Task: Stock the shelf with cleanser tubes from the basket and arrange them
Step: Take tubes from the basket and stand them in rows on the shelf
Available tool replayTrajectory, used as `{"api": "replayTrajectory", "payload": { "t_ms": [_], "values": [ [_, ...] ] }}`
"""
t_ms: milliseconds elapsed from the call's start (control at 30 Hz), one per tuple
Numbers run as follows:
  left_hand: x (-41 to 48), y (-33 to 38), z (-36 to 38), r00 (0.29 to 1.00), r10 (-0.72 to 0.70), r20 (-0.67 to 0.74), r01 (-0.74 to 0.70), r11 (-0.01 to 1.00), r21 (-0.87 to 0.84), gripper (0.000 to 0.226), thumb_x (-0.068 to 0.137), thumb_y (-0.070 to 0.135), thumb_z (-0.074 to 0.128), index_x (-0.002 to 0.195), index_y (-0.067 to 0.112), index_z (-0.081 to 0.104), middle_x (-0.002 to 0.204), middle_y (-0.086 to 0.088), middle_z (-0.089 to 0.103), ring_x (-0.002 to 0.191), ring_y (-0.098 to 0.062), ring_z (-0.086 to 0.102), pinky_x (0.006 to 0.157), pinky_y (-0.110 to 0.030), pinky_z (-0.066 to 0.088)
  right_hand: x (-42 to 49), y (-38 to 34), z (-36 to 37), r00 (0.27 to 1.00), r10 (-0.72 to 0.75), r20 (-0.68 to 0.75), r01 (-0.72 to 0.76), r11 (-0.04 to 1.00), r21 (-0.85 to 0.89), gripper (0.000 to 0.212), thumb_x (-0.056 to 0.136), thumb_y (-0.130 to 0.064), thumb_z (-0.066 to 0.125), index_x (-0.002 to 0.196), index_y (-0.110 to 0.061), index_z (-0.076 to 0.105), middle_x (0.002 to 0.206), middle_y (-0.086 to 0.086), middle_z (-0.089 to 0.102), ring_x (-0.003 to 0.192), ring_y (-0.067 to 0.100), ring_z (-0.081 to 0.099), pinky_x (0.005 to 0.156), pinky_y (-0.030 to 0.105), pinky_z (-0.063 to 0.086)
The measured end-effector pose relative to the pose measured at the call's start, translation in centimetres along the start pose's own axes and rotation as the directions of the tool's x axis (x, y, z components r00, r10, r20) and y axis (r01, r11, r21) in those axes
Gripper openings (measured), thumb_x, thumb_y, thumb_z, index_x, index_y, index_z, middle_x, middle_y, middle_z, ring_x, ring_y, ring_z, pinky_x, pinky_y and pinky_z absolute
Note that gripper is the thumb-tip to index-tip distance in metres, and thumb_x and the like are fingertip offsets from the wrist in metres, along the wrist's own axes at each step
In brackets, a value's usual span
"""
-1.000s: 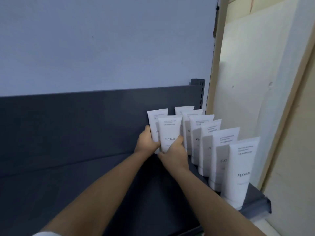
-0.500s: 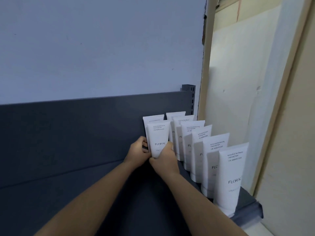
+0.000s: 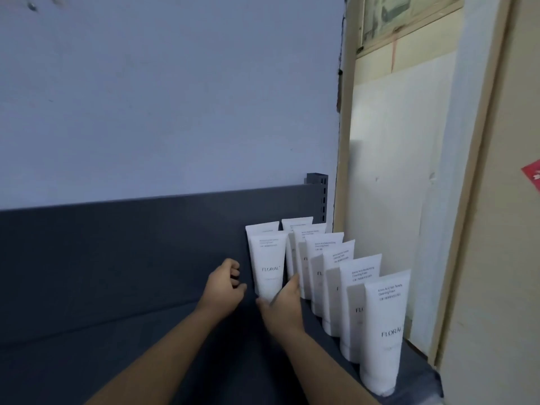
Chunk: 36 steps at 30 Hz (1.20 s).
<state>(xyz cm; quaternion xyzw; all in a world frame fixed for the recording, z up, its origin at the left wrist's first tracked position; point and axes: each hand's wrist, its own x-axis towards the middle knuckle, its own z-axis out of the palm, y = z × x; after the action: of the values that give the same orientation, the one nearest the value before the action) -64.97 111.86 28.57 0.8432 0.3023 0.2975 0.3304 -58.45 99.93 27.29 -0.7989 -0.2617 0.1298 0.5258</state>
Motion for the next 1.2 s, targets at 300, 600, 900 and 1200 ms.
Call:
{"api": "replayTrajectory", "payload": {
  "t_ms": [300,600,900,1200],
  "values": [
    [-15.4,1.8,-9.7,0.922,0.004,-0.386,0.188,0.868,0.459,0.046,0.092,0.025,0.049,0.137,0.018,0.042,0.130,-0.004,0.054,0.115,-0.026,0.052,0.087,-0.038,0.047,-11.0,-3.3,-0.1,0.868,-0.464,0.175,0.495,0.833,-0.246,0.094,0.090,-0.030,0.059,0.151,-0.007,-0.008,0.159,0.018,0.002,0.148,0.033,0.001,0.121,0.040,0.010],
    [-42.1,-3.4,-18.1,0.792,-0.258,-0.554,0.611,0.363,0.704,0.079,0.082,0.067,0.031,0.144,0.019,0.040,0.138,-0.003,0.052,0.120,-0.030,0.053,0.091,-0.042,0.044,-28.9,-5.1,6.4,0.382,-0.647,0.659,0.841,0.539,0.042,0.066,0.090,-0.040,0.055,0.146,-0.017,0.029,0.145,0.003,0.041,0.131,0.024,0.040,0.105,0.038,0.038],
    [-67.7,-9.4,-29.4,0.421,-0.463,-0.780,0.879,-0.006,0.478,0.072,0.089,0.056,0.048,0.148,0.019,0.029,0.144,-0.005,0.041,0.126,-0.031,0.045,0.097,-0.044,0.040,-49.3,-6.1,19.7,-0.033,-0.452,0.891,0.892,0.390,0.231,0.051,0.088,-0.045,0.057,0.127,-0.013,0.047,0.124,0.008,0.054,0.113,0.029,0.055,0.087,0.041,0.050],
    [-83.3,-19.3,-36.5,0.151,-0.620,-0.770,0.948,-0.129,0.290,0.065,0.090,0.056,0.048,0.140,0.018,0.036,0.137,-0.007,0.047,0.124,-0.031,0.047,0.097,-0.045,0.041,-62.3,-4.1,35.2,-0.077,-0.109,0.991,0.825,0.551,0.125,0.024,0.085,-0.040,0.064,0.089,-0.018,0.055,0.096,0.004,0.061,0.090,0.025,0.059,0.073,0.036,0.046]
  ]
}}
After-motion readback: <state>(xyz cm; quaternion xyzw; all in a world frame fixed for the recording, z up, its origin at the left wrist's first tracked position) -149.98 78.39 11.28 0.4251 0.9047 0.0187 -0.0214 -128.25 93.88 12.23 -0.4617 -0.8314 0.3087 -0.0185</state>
